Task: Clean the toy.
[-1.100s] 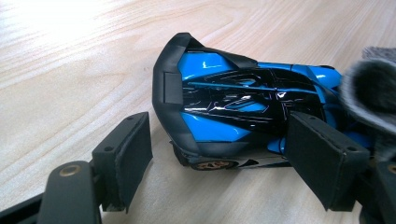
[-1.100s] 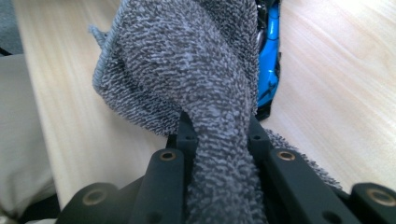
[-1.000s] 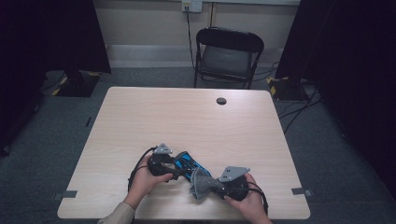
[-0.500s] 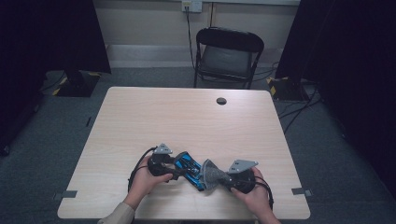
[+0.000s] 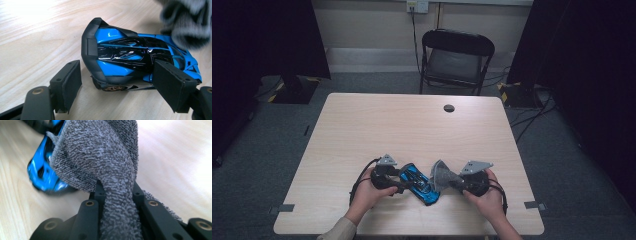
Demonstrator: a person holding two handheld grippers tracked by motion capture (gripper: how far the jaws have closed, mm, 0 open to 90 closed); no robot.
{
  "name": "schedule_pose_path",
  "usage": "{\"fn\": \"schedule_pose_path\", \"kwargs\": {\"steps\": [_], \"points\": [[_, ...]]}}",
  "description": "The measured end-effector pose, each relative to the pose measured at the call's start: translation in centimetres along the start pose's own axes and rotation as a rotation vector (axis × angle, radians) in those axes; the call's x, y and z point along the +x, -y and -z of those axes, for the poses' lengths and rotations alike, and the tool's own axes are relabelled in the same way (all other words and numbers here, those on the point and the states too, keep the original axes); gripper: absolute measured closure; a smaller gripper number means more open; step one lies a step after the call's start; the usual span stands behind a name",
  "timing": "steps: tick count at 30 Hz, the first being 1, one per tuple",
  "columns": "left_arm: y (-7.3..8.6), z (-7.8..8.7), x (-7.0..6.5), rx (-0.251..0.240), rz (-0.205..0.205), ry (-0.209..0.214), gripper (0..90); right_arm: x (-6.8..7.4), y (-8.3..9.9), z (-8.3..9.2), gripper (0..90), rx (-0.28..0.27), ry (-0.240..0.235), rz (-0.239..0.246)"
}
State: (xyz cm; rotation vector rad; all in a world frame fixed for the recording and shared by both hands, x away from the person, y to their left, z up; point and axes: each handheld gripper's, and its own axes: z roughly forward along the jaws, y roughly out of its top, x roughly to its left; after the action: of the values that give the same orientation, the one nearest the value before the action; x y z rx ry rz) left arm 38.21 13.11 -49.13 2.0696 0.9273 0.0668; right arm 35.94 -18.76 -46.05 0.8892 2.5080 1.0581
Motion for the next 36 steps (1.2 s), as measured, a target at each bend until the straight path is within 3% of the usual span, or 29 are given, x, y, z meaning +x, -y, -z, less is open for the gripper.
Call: {"fn": "schedule_pose_path", "kwargs": {"steps": [7,15,20,25,30,36], "points": [[0.0,-0.1,-0.1,0.0,-0.003,0.005,22.0,-1.6,-2.2,0.0,75.1,-0.014,0.063,-0.011],[0.1,-0.1,-0.1,0.002,-0.001,0.009,22.2,-1.7,-4.6,-3.8,75.1,0.024,0.16,-0.01],[0.1,-0.1,-0.1,-0.008,0.001,0.01,22.3,-1.6,-5.5,-6.1,75.1,0.027,0.176,-0.05],[0.2,-0.1,-0.1,-0.008,0.001,0.012,22.3,-0.6,-6.3,-7.9,75.0,0.056,0.208,-0.038],[0.2,-0.1,-0.1,-0.007,0.005,0.011,22.3,0.7,-6.7,-8.8,75.0,0.079,0.173,0.022],[0.2,-0.2,-0.1,-0.011,0.013,0.013,21.6,1.7,-6.1,-8.3,75.0,0.085,0.099,0.071]]}}
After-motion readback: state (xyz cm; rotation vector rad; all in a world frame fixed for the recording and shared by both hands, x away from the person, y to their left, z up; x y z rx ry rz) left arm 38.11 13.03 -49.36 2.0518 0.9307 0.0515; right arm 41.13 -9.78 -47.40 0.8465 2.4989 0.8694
